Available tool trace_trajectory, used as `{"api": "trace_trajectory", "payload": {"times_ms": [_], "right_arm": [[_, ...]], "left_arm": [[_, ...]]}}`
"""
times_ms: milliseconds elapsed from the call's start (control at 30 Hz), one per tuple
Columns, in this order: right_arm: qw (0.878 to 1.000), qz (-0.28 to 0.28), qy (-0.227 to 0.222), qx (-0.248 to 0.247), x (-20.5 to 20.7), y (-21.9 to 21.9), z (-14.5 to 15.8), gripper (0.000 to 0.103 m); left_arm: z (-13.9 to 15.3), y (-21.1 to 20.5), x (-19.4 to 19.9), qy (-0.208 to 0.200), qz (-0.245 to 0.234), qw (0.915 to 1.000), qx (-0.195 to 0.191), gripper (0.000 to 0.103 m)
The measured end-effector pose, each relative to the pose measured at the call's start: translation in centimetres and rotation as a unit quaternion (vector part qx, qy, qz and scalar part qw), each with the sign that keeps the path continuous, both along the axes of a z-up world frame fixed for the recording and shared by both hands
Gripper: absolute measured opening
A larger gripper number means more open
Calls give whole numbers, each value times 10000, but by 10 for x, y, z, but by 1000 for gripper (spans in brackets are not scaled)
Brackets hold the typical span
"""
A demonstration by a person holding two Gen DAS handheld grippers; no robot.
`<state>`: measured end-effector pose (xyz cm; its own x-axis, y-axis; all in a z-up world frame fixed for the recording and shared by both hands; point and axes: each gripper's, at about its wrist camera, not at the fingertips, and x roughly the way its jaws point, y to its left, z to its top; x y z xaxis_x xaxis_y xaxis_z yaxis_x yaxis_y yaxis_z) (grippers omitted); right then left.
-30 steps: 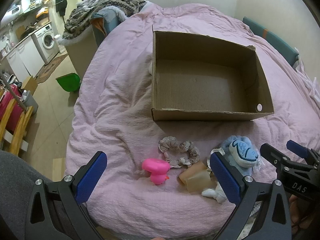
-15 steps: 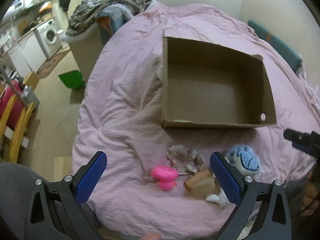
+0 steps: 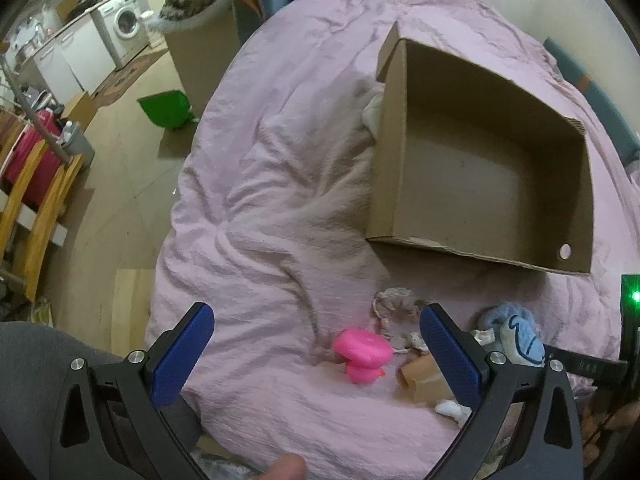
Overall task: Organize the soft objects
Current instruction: 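Grasp the pink rubber toy with the left tool while the right tool grasps the plastic bag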
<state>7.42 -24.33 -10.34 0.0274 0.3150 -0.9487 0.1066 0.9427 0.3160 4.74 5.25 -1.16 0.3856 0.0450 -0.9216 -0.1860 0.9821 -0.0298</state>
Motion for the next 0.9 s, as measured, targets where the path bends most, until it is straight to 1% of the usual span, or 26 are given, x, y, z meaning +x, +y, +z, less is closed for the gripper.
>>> {"api": "trace_trajectory", "payload": {"times_ms": [33,67,100,133,167,233,300,333,367,400,433,500,533,600,700,733,767,800,833,867,900], "right_arm": [[9999,106,-9,-76,0,6,-1,57],[9995,251,-25,-201,-1,13,-3,52],[9989,355,-43,-317,-1,18,-5,42],[9985,399,-55,-359,-1,22,-5,35],[9983,476,-76,-320,-2,26,-5,25],[9974,564,-213,-396,-4,32,0,25],[9970,562,-353,-393,-8,35,7,25],[9972,500,-438,-339,-9,34,11,25],[9972,444,-529,-300,-11,34,17,25],[9970,384,-615,-259,-13,31,23,25],[9969,289,-706,-217,-16,27,30,25],[9957,70,-904,-168,-18,21,40,25],[9948,-35,-1011,-89,-18,16,43,25],[9924,-199,-1209,97,-16,0,53,25],[9892,-288,-1393,346,-13,-1,60,25],[9887,-292,-1419,396,-11,0,62,25],[9881,-297,-1447,417,-10,1,62,25],[9878,-290,-1467,426,-9,3,63,25],[9878,-277,-1469,441,-7,-2,64,25],[9877,-272,-1471,451,-7,-1,63,25],[9878,-274,-1466,457,-6,-8,65,25]], "left_arm": [[-3,0,3,123,4,9999,19,102],[-6,1,5,192,-5,9998,38,102],[-11,1,9,340,-29,9994,59,102],[-14,3,11,408,-34,9992,47,102],[-19,4,13,489,-27,9988,69,102],[-27,6,16,584,-41,9982,120,102],[-37,8,17,754,-28,9971,-6,101],[-41,9,18,839,-39,9965,-56,99],[-46,8,18,919,-60,9957,-90,93],[-51,8,18,998,-87,9949,-128,91],[-55,6,18,1075,-113,9940,-173,89],[-64,4,18,1196,-162,9920,-376,88],[-66,2,18,1237,-189,9913,-406,87],[-71,-4,18,1288,-284,9902,-457,87],[-76,-13,16,1303,-384,9891,-569,87],[-76,-14,16,1264,-356,9887,-726,87],[-76,-15,16,1235,-320,9887,-782,87],[-76,-17,16,1226,-309,9891,-757,86],[-77,-19,16,1235,-315,9892,-722,82],[-80,-21,17,1271,-336,9887,-720,72],[-84,-24,16,1326,-372,9878,-729,68]]}}
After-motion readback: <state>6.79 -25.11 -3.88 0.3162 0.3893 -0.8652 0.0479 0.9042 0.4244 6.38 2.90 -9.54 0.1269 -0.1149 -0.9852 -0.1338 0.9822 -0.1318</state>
